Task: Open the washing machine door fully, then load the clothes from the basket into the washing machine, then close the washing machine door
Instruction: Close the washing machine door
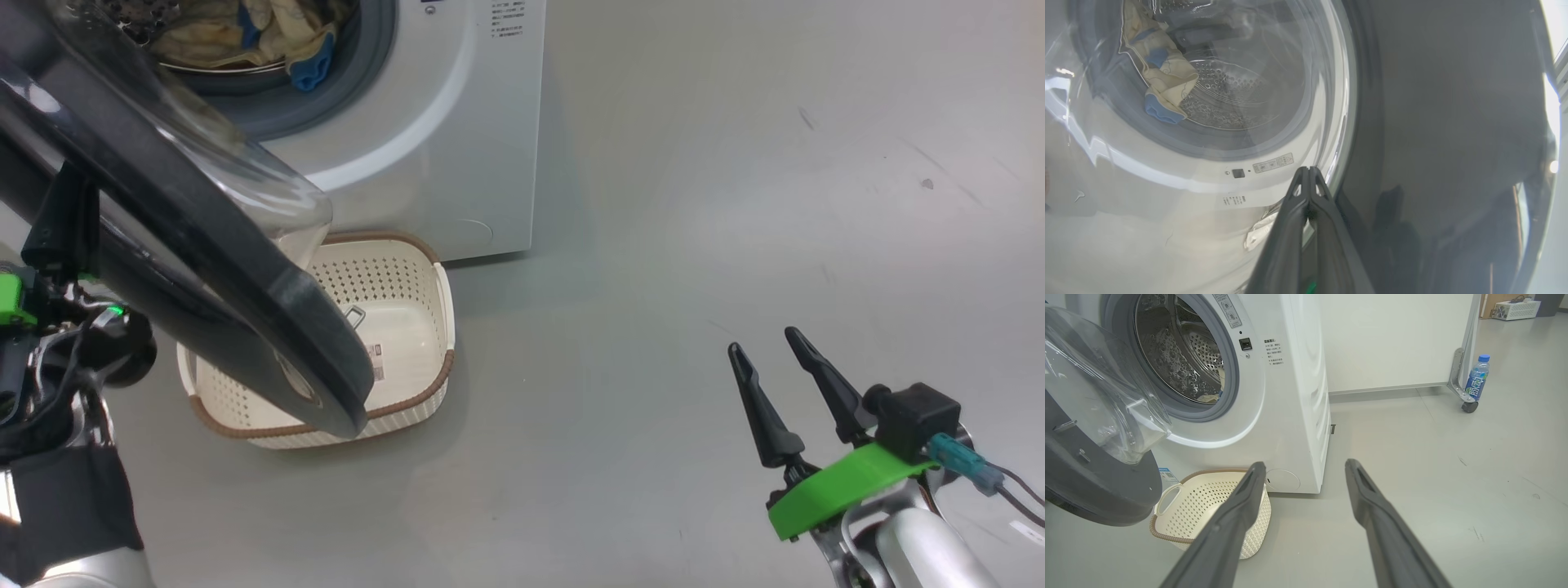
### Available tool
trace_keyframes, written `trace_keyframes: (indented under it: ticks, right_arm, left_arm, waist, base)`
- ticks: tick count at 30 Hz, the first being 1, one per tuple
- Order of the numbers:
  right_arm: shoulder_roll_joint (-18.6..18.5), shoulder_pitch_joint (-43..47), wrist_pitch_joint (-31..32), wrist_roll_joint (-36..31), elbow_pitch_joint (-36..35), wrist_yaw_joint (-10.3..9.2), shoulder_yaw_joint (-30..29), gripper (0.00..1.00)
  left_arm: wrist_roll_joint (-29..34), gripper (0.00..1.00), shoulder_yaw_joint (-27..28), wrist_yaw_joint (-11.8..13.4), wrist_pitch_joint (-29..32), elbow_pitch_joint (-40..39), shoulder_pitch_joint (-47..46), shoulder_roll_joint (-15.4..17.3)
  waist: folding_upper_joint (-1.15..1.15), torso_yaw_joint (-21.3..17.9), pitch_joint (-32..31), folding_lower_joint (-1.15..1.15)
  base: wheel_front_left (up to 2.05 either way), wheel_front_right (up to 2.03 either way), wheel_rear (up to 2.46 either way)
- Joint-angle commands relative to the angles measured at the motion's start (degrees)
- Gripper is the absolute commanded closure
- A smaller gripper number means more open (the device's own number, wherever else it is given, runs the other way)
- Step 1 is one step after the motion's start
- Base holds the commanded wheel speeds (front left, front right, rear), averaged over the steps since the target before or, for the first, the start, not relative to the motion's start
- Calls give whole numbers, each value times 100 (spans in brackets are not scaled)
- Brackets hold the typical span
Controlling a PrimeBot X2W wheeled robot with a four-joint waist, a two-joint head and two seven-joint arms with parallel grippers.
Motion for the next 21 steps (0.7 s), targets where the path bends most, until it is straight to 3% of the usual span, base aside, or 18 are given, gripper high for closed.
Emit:
trace_keyframes:
  ticks: [1, 21]
  right_arm:
    - [-44, -66, -61, 27, -204, 21, 54, 0]
    - [-2, -116, -61, 2, -244, 21, -38, 0]
  left_arm:
    - [64, 100, 69, -40, -83, -232, -189, 159]
    - [65, 100, -340, -40, -790, -49, -256, 370]
  waist:
    - [0, -25, 9, 0]
    - [0, -83, 168, 0]
  base:
    - [0, 0, 0]
    - [0, 0, 0]
